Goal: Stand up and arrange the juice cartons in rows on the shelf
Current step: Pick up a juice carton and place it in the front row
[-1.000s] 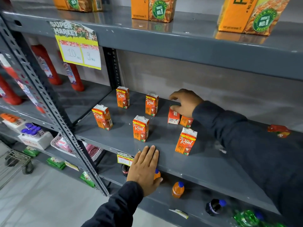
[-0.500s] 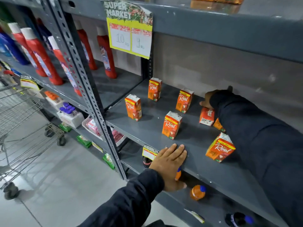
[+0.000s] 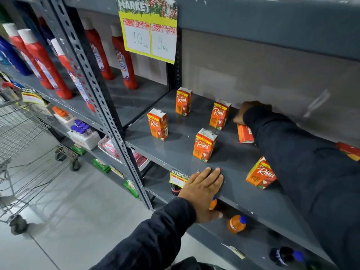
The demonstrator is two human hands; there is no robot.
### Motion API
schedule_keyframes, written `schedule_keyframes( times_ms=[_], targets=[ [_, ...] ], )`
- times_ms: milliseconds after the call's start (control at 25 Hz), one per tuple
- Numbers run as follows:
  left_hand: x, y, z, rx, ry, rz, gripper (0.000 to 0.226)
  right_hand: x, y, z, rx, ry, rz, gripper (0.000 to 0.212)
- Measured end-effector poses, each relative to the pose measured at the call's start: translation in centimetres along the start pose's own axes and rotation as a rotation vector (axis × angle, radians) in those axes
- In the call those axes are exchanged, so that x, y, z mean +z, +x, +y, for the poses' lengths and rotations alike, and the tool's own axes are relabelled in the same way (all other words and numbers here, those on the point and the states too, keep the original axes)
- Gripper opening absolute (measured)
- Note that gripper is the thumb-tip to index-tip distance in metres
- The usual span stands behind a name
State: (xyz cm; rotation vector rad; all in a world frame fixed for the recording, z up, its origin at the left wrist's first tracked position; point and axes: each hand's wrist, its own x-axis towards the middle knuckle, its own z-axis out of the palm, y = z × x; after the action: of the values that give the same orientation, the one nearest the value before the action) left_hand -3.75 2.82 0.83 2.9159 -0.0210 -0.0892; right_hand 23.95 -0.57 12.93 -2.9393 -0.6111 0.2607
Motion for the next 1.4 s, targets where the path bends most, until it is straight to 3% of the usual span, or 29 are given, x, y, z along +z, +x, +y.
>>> schedule_keyframes(
  times_ms=[160,320,440,640,800,960,1160,1280,1400],
  targets=[
    [0.4,-0.2,0.5,-0.049,0.047,0.007,0.105,-2.2,-1.1,0.8,0.074,0.057,0.038,0.036],
    [0.7,-0.1,1.8,-0.128,0.093,0.020,0.110,-5.2,-2.9,3.0,0.073,0.220,0.283,0.051],
    [1.0,-0.1,2.8,-0.179,0.109,0.044,0.110,-6.7,-5.0,5.8,0.025,0.317,0.417,0.052],
    [0.3,0.4,3.9,-0.264,0.159,0.001,0.114,-6.2,-10.6,10.4,-0.019,0.816,0.439,0.048],
    [-0.4,1.5,6.2,-0.323,0.189,-0.123,0.119,-4.6,-17.1,13.2,0.104,1.290,0.483,0.043],
    [-1.4,1.8,5.9,-0.374,0.186,-0.161,0.118,-0.1,-24.3,13.5,0.061,1.380,0.186,0.041],
    [-1.6,2.2,7.1,-0.416,0.174,-0.195,0.120,5.9,-31.6,13.8,-0.006,1.304,-0.111,0.032],
    [-1.5,2.1,6.8,-0.403,0.181,-0.202,0.122,8.3,-33.8,13.8,0.002,1.260,-0.198,0.032],
    [-1.6,2.1,6.7,-0.379,0.196,-0.213,0.123,9.5,-35.6,14.3,0.047,1.291,-0.172,0.037]
  ],
)
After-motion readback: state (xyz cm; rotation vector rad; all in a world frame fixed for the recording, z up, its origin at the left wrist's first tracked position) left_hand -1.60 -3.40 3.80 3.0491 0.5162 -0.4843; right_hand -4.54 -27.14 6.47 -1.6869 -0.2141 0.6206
